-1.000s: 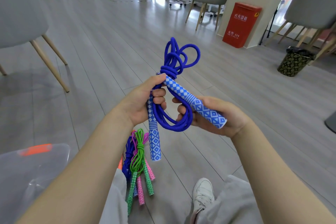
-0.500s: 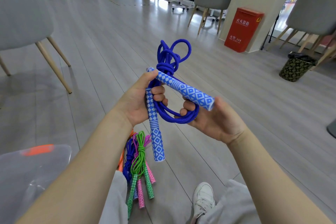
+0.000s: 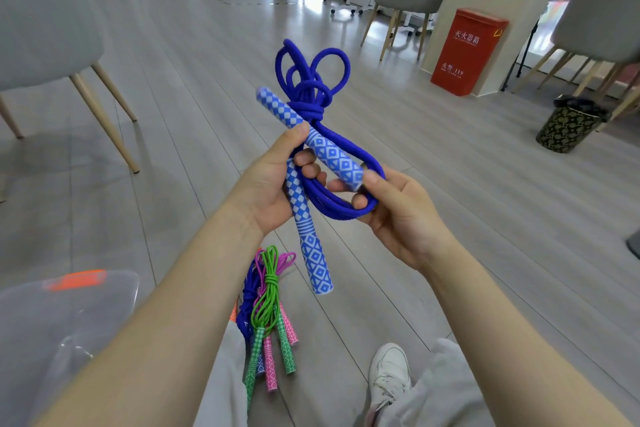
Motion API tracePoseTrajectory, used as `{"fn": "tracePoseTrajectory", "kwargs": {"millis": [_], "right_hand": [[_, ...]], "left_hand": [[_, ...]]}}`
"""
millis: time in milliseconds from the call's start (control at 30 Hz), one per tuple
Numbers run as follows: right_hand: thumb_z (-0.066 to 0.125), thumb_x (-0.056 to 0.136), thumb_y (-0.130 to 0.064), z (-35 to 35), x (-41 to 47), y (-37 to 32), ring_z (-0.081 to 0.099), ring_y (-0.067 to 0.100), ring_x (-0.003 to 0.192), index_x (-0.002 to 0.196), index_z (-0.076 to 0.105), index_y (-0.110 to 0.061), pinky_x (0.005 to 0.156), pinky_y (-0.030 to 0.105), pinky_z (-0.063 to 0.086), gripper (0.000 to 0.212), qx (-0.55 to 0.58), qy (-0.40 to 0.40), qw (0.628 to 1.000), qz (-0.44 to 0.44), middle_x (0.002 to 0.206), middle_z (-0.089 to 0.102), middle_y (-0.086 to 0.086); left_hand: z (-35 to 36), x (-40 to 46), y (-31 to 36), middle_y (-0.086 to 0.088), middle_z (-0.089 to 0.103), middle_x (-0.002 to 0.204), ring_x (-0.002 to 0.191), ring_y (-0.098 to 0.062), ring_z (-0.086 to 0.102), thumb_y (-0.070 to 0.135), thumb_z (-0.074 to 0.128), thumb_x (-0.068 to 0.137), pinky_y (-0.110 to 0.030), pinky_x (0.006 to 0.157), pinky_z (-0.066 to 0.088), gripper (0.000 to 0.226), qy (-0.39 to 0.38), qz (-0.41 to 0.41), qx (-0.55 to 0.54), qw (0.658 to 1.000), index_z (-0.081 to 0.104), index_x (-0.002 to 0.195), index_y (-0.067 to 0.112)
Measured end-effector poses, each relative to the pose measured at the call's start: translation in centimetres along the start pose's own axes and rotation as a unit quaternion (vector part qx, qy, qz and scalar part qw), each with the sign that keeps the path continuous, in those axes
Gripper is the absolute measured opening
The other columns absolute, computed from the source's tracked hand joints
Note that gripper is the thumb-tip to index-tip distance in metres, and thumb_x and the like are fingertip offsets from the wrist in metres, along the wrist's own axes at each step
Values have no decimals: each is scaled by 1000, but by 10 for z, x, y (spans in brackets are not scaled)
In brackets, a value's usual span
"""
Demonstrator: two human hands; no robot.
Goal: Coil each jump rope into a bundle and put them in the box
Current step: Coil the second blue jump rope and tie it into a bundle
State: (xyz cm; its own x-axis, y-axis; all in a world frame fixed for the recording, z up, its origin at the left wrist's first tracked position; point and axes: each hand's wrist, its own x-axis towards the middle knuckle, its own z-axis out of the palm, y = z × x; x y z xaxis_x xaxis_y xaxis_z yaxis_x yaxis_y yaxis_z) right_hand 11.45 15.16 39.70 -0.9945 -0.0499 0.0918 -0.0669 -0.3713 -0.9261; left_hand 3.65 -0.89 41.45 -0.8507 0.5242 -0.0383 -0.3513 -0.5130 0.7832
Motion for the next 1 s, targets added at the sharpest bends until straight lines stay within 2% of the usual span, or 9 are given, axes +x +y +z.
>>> {"fn": "tracePoseTrajectory", "kwargs": {"millis": [33, 100, 200, 300, 400, 533, 633, 800, 1000], "right_hand": [[56, 94, -9, 1, 1, 1, 65, 12, 66, 95, 58, -3, 69, 28, 55, 6, -6, 8, 1000, 9, 70, 66, 9], [49, 95, 2, 3, 3, 4, 63, 12, 61, 90, 54, -8, 68, 29, 55, 12, -18, 43, 998, 29, 65, 62, 5], [50, 95, 3, 5, 6, 8, 61, 11, 57, 97, 53, -9, 66, 29, 56, 13, -87, 94, 991, 38, 80, 66, 1], [51, 93, 1, 4, 7, 10, 69, 16, 78, 103, 55, -10, 73, 31, 58, 16, -145, 111, 982, 55, 94, 65, 5], [39, 91, 3, 2, 7, 6, 71, 24, 94, 102, 60, -9, 85, 36, 58, 26, -116, 100, 984, 95, 102, 67, 9], [45, 89, 9, -5, 5, 5, 70, 21, 79, 120, 56, -13, 79, 30, 58, 39, -193, 92, 974, 72, 113, 64, 7], [58, 90, -6, -14, 3, 4, 66, 17, 68, 128, 51, -25, 75, 29, 58, 44, -327, 72, 939, 80, 121, 60, 3], [63, 86, -48, -30, -1, -7, 57, 15, 57, 104, 65, -45, 66, 32, 51, 18, -468, 50, 876, 109, 97, 64, -17], [55, 93, -48, -54, -6, -14, 54, 0, 66, 104, 65, -42, 64, 25, 42, 15, -589, 28, 802, 93, 89, 62, -22]], "left_hand": [[-1, 0, 0, 5, 36, 57, 52, -10, 40, 31, 57, 92, -24, 58, 48, 29, 0, 15, 31, 999, 46, 69, 19], [-1, 0, -1, 3, 38, 60, 55, -12, 42, 23, 58, 93, -27, 60, 49, 20, 6, 57, 91, 994, 49, 77, 16], [-3, -1, -6, 3, 47, 64, 57, -11, 45, 15, 62, 92, -29, 65, 52, 8, 22, 92, 171, 981, 54, 93, 15], [-6, 1, -13, 4, 55, 73, 60, -10, 50, 10, 67, 86, -30, 69, 55, 19, 69, 101, 254, 959, 59, 100, 20], [-10, 4, -13, 8, 57, 72, 60, -9, 52, 8, 71, 82, -28, 67, 55, 28, 100, 81, 259, 957, 60, 104, 21], [-10, 3, -12, 7, 54, 67, 54, -7, 50, 3, 71, 80, -27, 63, 52, 29, 81, 65, 256, 961, 58, 98, 20], [-9, 1, -9, 5, 48, 58, 53, -10, 45, 4, 70, 82, -23, 55, 48, 21, 73, 44, 245, 966, 57, 92, 18], [-10, 0, -2, 7, 40, 55, 47, -8, 41, 21, 69, 86, -26, 55, 41, 13, 60, 15, 196, 979, 57, 83, 19], [-7, -2, 2, 8, 30, 55, 47, -6, 31, 36, 64, 89, -18, 48, 37, 16, 86, 0, 112, 990, 58, 82, 23]]}}
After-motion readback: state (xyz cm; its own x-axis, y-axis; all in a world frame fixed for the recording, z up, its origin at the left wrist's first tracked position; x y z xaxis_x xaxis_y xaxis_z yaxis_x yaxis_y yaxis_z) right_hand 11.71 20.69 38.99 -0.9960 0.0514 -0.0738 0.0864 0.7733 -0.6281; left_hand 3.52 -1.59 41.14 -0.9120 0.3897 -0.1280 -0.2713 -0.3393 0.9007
